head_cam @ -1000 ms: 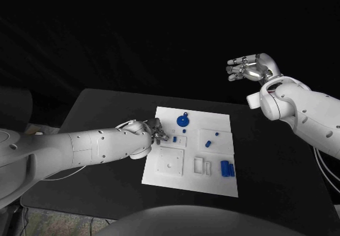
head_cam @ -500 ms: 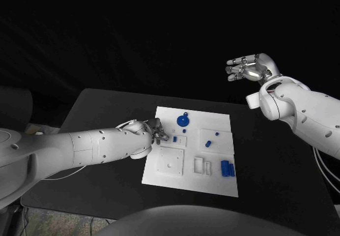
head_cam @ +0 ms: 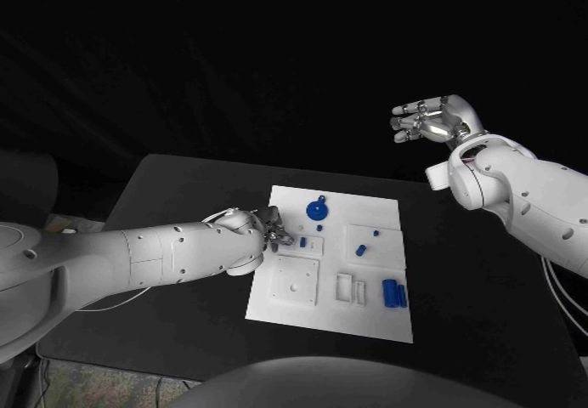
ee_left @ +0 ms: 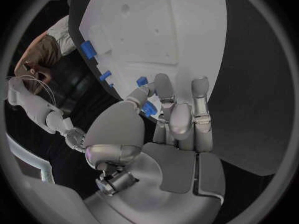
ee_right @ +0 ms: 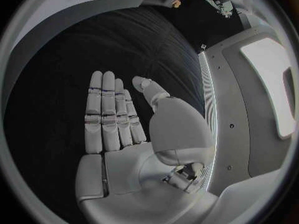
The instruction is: Assemble the parts on the task board
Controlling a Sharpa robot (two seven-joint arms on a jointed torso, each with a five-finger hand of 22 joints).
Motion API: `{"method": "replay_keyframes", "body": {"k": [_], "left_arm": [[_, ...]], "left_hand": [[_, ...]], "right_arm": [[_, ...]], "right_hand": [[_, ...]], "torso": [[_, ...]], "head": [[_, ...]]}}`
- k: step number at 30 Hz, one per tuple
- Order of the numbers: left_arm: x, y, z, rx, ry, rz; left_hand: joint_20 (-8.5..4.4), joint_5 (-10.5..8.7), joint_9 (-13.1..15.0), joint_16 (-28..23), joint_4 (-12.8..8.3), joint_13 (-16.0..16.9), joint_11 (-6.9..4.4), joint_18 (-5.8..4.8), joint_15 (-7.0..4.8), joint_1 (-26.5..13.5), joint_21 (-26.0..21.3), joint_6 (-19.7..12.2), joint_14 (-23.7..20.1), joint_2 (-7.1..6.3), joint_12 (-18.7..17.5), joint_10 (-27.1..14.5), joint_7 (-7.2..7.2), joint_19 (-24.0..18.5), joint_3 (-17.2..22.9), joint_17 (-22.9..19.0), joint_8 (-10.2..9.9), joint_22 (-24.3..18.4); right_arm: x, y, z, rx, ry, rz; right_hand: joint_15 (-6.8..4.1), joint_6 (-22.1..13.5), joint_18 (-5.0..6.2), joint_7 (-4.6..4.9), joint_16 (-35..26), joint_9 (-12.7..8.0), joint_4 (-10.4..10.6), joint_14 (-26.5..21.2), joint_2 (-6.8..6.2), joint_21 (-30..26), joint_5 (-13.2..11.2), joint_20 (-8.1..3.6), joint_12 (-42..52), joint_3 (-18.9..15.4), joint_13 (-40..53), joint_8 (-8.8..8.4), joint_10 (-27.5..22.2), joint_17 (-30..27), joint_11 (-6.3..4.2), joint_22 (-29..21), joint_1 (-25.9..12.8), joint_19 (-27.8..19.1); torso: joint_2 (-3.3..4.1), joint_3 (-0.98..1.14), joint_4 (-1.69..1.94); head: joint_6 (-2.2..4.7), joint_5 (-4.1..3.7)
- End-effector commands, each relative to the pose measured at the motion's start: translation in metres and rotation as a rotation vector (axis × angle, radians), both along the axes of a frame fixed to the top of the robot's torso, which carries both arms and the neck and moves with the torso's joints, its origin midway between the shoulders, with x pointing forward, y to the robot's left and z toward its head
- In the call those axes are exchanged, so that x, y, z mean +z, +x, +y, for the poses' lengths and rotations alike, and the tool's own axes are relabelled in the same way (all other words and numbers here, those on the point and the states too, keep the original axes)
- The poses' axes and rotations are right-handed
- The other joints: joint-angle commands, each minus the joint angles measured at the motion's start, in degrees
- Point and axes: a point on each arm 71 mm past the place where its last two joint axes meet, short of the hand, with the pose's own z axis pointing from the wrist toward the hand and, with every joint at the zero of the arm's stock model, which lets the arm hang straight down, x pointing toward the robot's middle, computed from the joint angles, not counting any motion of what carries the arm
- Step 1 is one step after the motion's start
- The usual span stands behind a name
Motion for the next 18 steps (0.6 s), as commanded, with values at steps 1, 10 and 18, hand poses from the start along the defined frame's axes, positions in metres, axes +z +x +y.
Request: {"method": "replay_keyframes", "body": {"k": [1,10,18], "left_arm": [[-0.0061,-0.0058,-0.0073,-0.046,0.011,0.057],[-0.0069,-0.0052,-0.0077,-0.052,0.017,0.069],[-0.0049,-0.0034,-0.0059,-0.052,0.021,0.077]], "left_hand": [[0.35,-0.31,0.26,0.42,0.01,-0.17,-1.75,0.63,-0.31,1.04,0.31,12.40,0.71,1.68,0.26,1.24,-8.02,0.01,-0.39,0.16,0.16,1.03],[0.40,-0.36,0.51,0.48,0.11,-0.40,-1.75,0.68,-0.29,1.17,0.37,12.37,0.72,2.06,0.39,1.24,-8.01,-0.05,-0.33,0.33,0.14,1.03],[0.44,-0.33,0.76,0.42,-0.06,-0.72,-1.75,0.75,-0.29,1.19,0.42,12.24,0.70,2.33,0.46,1.24,-7.99,-0.14,-0.11,0.29,0.13,1.02]], "right_arm": [[-0.0002,-0.0002,0.0018,0.018,-0.006,0.001],[-0.0005,-0.0001,0.0019,0.019,-0.007,0.003],[-0.0013,0.0000,0.0020,0.020,-0.007,0.005]], "right_hand": [[-0.10,0.13,-0.53,0.32,-0.27,0.05,-0.07,-0.47,-0.08,0.14,0.43,-0.08,-0.16,0.44,-0.09,-0.02,-0.22,-0.07,-0.02,-0.10,-0.63,-0.39],[-0.09,0.15,-0.53,0.33,-0.27,0.05,-0.13,-0.50,-0.11,0.19,0.75,-0.07,-0.14,0.58,-0.09,-0.02,-0.24,-0.10,-0.01,-0.21,-0.66,-0.42],[-0.08,0.21,-0.52,0.32,-0.27,0.05,-0.20,-0.53,-0.12,0.26,0.92,-0.07,-0.13,0.69,-0.09,-0.02,-0.27,-0.12,-0.01,-0.31,-0.66,-0.45]], "torso": [[-0.04,-0.07,0.04],[-0.03,-0.09,0.02],[-0.01,-0.06,0.03]], "head": [[0.02,-0.05],[-0.01,-0.07],[-0.08,-0.12]]}}
